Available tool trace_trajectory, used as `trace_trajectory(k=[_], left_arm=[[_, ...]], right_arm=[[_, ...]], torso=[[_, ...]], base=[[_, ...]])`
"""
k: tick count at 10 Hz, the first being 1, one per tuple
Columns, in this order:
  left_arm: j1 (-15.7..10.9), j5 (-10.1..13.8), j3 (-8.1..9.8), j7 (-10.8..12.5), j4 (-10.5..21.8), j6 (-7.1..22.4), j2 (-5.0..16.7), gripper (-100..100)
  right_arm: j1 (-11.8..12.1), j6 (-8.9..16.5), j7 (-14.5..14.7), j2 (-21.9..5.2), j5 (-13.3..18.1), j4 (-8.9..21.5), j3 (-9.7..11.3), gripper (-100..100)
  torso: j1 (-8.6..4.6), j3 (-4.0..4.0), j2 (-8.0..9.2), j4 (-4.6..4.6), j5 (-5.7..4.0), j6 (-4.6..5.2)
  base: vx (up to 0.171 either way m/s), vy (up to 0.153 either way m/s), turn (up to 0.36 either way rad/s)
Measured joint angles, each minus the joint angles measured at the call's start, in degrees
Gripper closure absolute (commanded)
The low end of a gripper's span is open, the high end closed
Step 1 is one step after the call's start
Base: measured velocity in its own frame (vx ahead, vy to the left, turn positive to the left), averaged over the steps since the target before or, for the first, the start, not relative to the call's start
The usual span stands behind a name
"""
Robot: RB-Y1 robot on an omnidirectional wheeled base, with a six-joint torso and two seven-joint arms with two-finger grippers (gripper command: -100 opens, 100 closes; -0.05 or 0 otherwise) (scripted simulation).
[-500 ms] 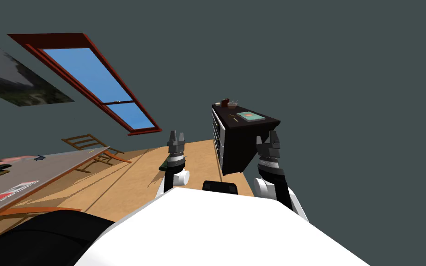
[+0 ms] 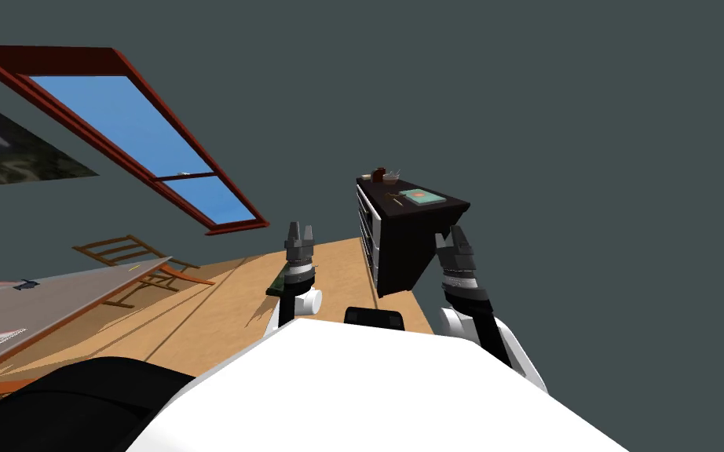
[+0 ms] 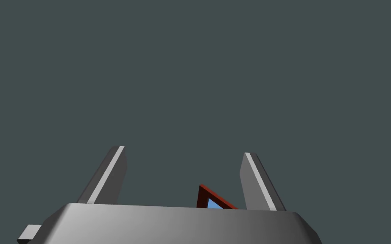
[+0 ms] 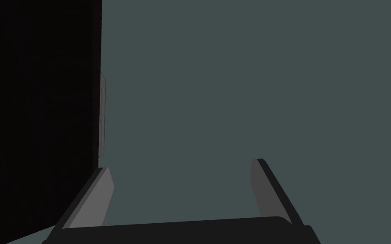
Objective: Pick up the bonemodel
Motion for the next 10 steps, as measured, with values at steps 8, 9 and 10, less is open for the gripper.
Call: trace_trajectory(k=[8, 9, 10], left_arm=[[0.00, 0.00, 0.00, 0.00, 0.00, 0.00, 0.00, 0], [-0.01, 0.00, 0.00, 0.00, 0.00, 0.00, 0.00, 0], [0.00, 0.00, 0.00, 0.00, 0.00, 0.00, 0.00, 0]], right_arm=[[1.21, -3.80, 0.79, -12.48, 3.09, 2.78, -3.18, -100], [1.28, -4.20, 0.86, -13.71, 3.39, 3.08, -3.49, -100], [1.44, -4.86, 0.94, -15.47, 3.94, 3.66, -4.17, -100]], torso=[[0.07, 0.02, 0.03, 0.01, 0.01, 0.00], [0.05, 0.02, 0.02, 0.01, 0.02, -0.03], [0.08, 0.03, 0.05, 0.01, 0.02, 0.01]], base=[[-0.019, 0.060, -0.134], [-0.025, 0.065, -0.232], [-0.025, 0.059, -0.092]])
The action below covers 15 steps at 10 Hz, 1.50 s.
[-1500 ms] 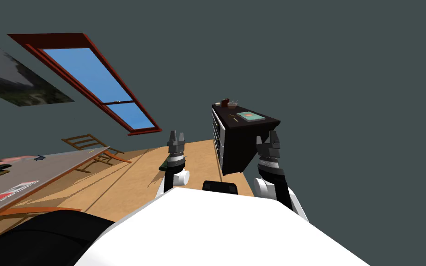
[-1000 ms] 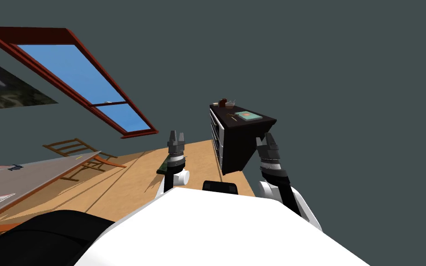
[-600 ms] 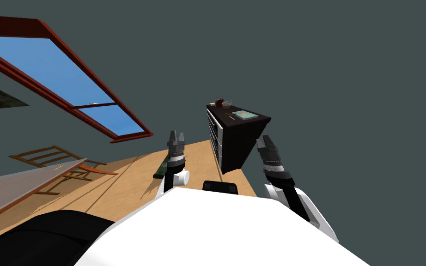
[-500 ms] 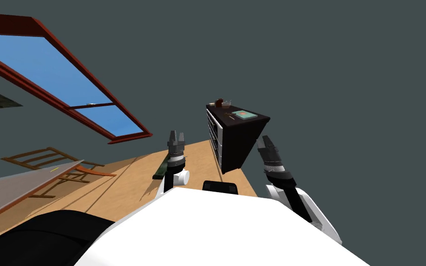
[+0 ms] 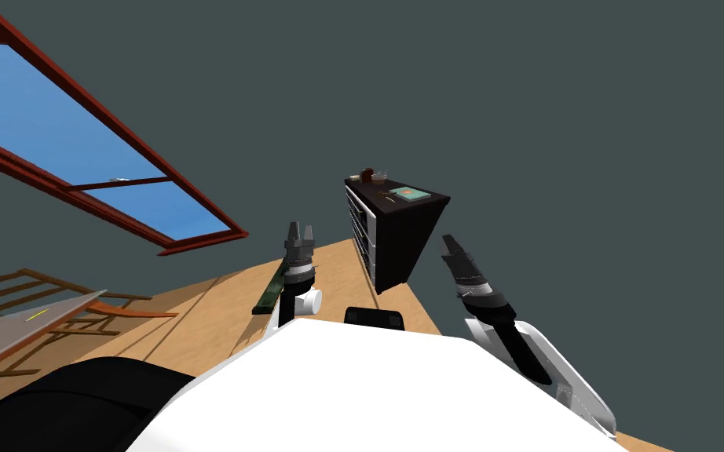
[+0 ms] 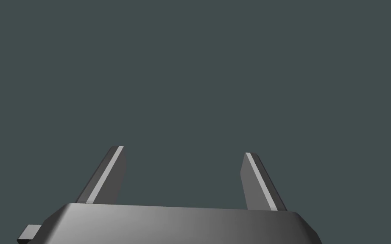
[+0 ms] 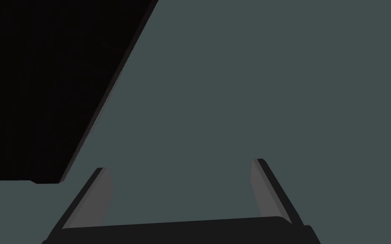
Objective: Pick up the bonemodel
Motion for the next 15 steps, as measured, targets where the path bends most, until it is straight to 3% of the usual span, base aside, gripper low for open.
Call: trace_trajectory(k=[5, 15], left_arm=[[-0.01, 0.00, 0.00, 0.00, 0.00, 0.00, 0.00, 0], [0.00, 0.00, 0.00, 0.00, 0.00, 0.00, 0.00, 0]], right_arm=[[0.57, -2.79, 0.60, -7.40, 2.53, 2.35, -2.43, -100], [1.54, -9.27, 1.25, -24.14, 8.55, 8.66, -9.59, -100]], torso=[[0.02, -0.01, -0.03, 0.00, 0.01, -0.05], [-0.01, -0.10, -0.18, -0.03, 0.00, -0.03]], base=[[-0.021, 0.067, -0.147], [-0.007, 0.069, -0.120]])
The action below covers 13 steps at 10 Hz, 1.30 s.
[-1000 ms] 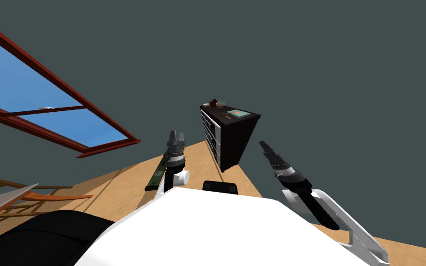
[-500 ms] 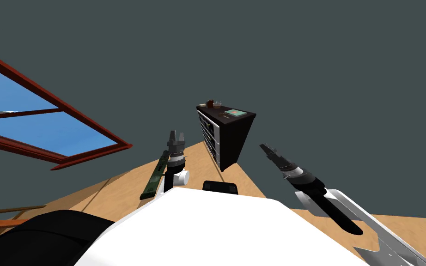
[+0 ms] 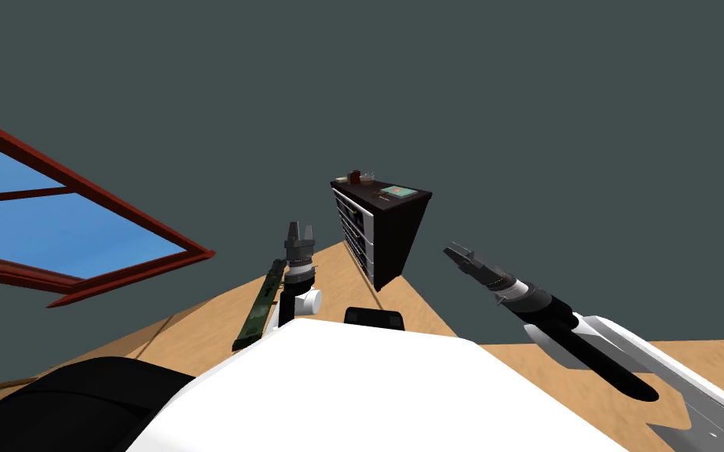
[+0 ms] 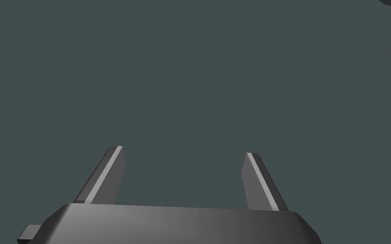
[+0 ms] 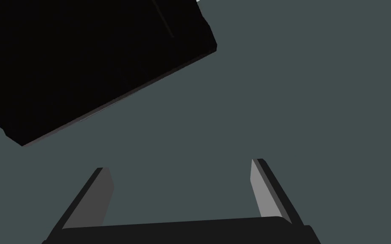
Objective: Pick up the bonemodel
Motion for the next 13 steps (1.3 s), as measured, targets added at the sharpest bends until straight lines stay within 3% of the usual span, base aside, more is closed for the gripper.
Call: trace_trajectory(k=[13], left_arm=[[-0.01, 0.00, 0.00, 0.00, 0.00, 0.00, 0.00, 0]], right_arm=[[1.30, -7.84, 0.37, -20.91, 8.11, 8.33, -9.42, -100]], torso=[[0.07, -0.03, -0.05, -0.01, 0.01, -0.04]], base=[[0.009, 0.070, -0.068]])
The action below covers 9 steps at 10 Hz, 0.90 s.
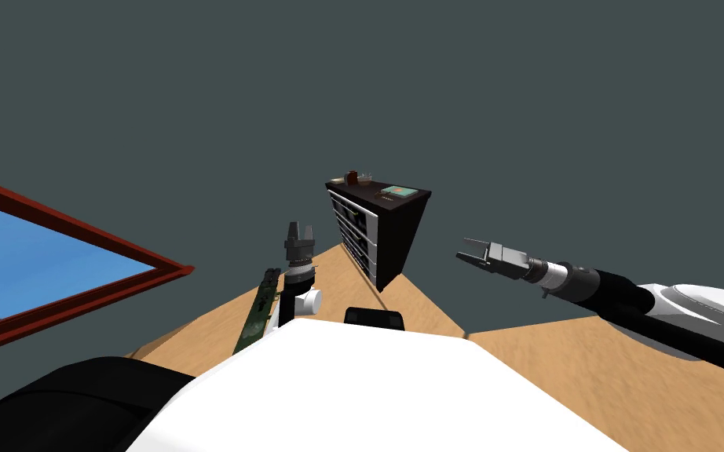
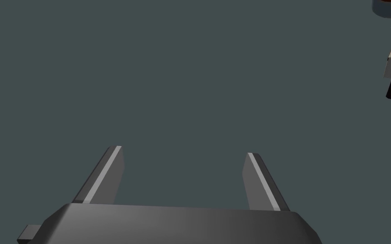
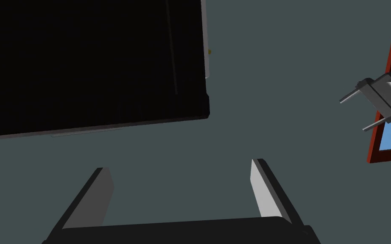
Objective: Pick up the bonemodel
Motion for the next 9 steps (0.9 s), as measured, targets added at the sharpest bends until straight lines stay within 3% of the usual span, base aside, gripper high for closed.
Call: trace_trajectory(k=[2, 9], left_arm=[[-0.01, 0.00, 0.00, 0.00, 0.00, 0.00, 0.00, 0], [0.00, 0.00, 0.00, 0.00, 0.00, 0.00, 0.00, 0]], right_arm=[[-0.02, -0.80, -0.01, -2.79, 0.76, 0.81, -0.80, -100], [0.66, -5.33, -0.25, -14.71, 5.85, 6.25, -6.71, -100]], torso=[[-0.09, -0.01, -0.02, -0.01, -0.01, -0.03], [0.03, -0.09, -0.14, -0.04, 0.01, -0.04]], base=[[0.020, 0.050, -0.038], [0.034, 0.075, -0.027]])
